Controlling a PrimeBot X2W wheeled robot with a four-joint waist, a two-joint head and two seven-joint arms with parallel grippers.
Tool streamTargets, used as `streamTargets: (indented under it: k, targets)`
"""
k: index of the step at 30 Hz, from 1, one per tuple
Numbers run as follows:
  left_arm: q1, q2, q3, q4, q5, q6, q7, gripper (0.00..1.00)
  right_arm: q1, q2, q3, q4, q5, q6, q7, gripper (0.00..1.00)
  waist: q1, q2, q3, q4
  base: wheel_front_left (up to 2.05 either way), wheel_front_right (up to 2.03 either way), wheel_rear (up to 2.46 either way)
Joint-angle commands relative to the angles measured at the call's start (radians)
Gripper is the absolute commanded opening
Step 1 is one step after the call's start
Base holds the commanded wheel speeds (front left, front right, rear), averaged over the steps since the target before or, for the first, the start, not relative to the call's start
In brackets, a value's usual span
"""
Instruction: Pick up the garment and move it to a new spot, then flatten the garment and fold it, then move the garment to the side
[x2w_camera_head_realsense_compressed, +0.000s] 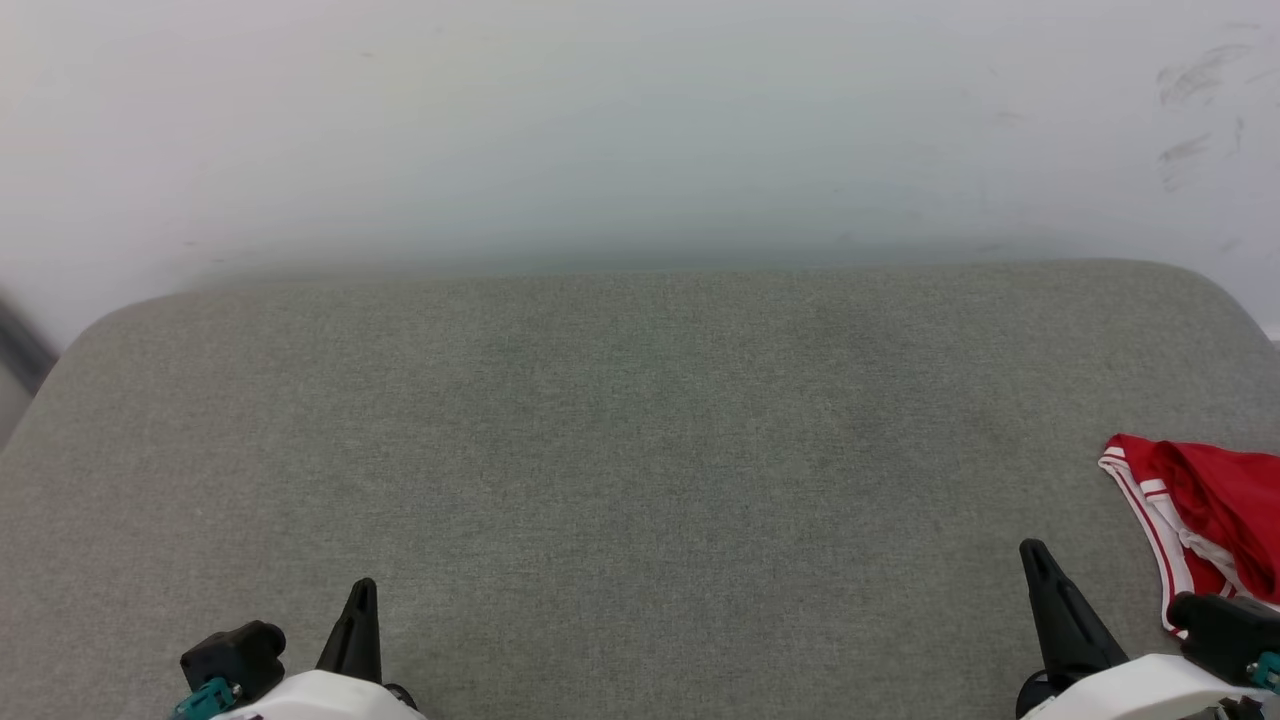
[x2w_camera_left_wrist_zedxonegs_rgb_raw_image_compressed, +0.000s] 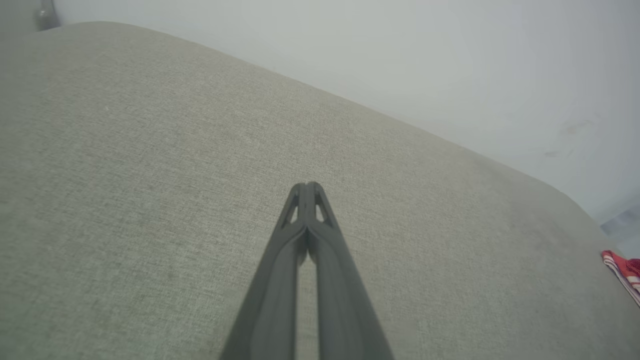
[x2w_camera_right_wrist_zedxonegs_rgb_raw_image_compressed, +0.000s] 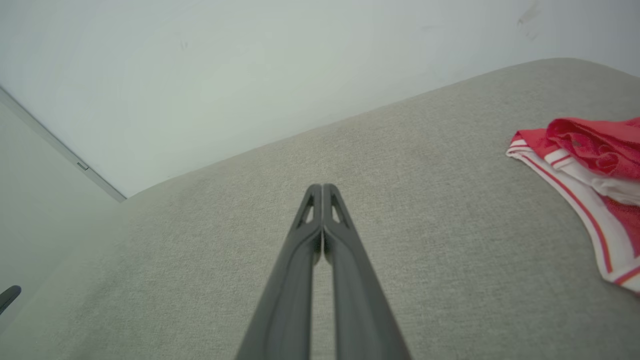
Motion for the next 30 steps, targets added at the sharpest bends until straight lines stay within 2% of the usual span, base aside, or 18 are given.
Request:
streamTargets:
  k: [1,30]
  targets:
    - [-0.029,-0.001,0.016,-0.010,-0.023,-0.009,0.005,0.00,-0.031,-0.008,-0.003,-0.007,0.034,0.000,0.003,0.00,0.0000,0.0000,0.000,0.000,0.00,0.00,0.00]
    - [-0.078,-0.077,0.143,0.008,-0.361,-0.111,0.110,0.00,-0.108,-0.014,-0.020,0.079,0.480,0.000,0.026,0.00,0.0000,0.0000,0.015,0.008,0.00,0.00,0.00]
